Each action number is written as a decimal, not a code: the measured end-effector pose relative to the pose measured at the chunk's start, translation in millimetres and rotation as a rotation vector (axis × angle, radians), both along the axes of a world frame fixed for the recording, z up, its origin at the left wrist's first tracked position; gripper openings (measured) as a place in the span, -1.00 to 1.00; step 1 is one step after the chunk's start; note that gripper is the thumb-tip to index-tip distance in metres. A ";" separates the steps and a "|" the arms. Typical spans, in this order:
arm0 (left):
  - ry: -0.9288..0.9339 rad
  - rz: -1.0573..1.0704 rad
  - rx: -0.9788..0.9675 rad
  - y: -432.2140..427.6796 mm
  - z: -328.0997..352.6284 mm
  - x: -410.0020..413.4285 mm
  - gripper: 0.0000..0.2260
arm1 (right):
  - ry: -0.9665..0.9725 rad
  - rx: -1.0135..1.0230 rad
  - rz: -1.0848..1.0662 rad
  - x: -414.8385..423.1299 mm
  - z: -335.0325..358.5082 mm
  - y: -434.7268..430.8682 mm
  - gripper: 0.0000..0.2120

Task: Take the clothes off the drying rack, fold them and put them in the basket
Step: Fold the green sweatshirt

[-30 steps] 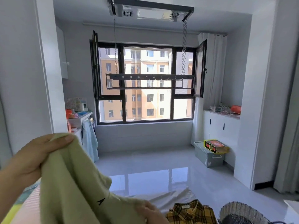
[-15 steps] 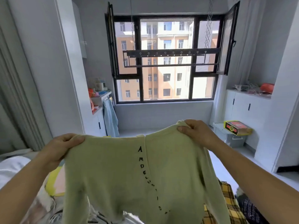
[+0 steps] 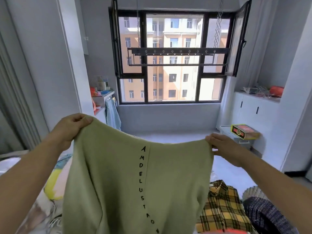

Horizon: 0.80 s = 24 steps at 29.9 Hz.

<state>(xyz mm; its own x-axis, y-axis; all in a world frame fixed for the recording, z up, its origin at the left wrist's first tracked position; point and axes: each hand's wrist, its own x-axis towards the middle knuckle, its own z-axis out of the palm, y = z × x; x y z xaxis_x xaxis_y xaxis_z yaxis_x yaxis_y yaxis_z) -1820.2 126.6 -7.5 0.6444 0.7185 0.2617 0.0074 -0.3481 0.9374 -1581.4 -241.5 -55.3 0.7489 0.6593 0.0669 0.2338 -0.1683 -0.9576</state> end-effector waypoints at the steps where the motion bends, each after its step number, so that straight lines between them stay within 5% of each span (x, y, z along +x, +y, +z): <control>1: 0.013 0.002 0.012 0.1 0.6 0.5 -0.92 | -0.029 -0.036 -0.064 -1.6 -4.8 5.1 -0.80; 5: 0.116 0.042 0.117 4.6 7.6 -5.2 -0.89 | -0.438 -0.234 -0.286 -9.4 0.9 20.6 -0.73; 13: 0.332 0.066 0.274 2.6 13.9 -36.9 -0.78 | -0.694 -0.304 -0.281 -7.8 52.2 28.4 -0.72; 20: 0.619 -0.027 0.276 0.2 14.7 -56.9 -0.71 | -0.669 -0.439 -0.150 -17.4 62.3 17.5 -0.70; 24: 0.662 -0.182 0.063 15.2 20.4 -67.4 -0.21 | -0.570 -0.307 -0.163 -16.8 72.9 6.1 -0.55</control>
